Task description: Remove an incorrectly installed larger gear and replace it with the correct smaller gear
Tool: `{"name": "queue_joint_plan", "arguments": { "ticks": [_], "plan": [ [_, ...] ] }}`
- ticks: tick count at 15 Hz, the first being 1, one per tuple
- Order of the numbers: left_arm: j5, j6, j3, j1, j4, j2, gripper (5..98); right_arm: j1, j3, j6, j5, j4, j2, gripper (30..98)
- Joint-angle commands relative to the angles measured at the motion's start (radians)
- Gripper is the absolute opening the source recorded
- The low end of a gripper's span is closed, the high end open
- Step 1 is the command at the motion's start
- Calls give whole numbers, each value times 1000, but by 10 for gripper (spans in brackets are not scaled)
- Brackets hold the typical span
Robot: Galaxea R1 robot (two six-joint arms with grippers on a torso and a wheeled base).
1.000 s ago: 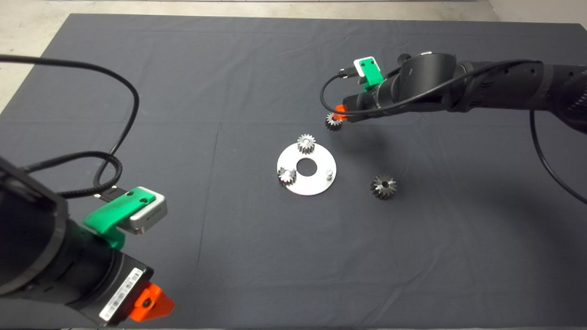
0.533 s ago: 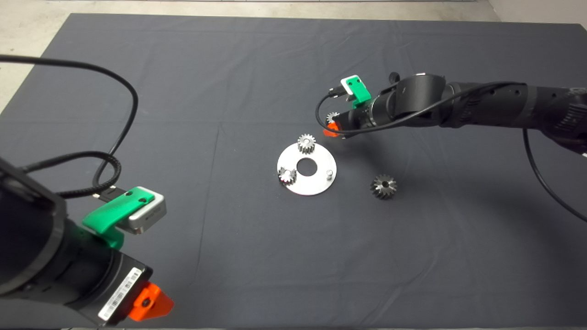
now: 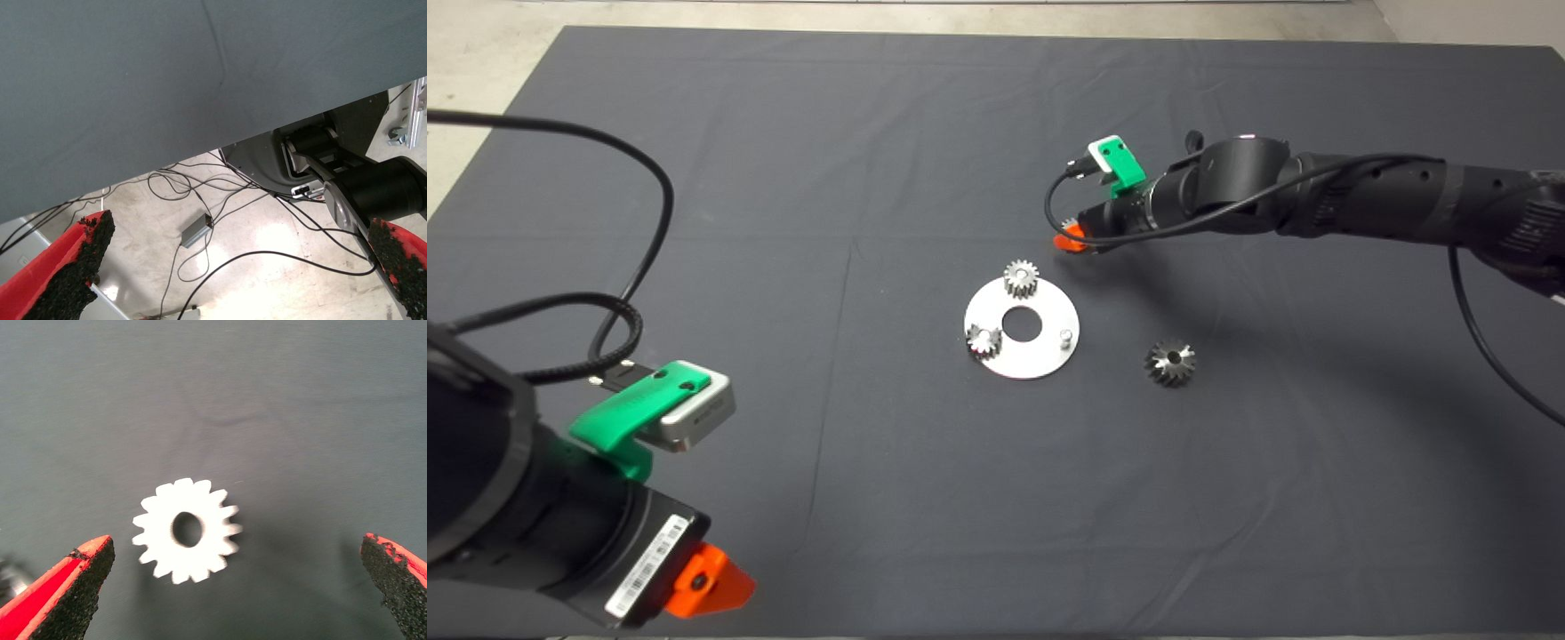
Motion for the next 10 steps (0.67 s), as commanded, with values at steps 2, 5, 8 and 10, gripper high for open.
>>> {"name": "queue_joint_plan", "arguments": {
  "ticks": [2,5,8,10],
  "plan": [
    [1,-1,11,-12,-10,-6,977,18,-44,-3,95,-8,13,978],
    [1,-1,11,-12,-10,-6,977,18,-39,-4,95,-8,15,978],
    [1,-1,11,-12,-10,-7,977,18,-38,-9,95,-8,16,978],
    [1,-1,11,-12,-10,-12,977,18,-38,-40,95,-8,18,978]
  ]
}}
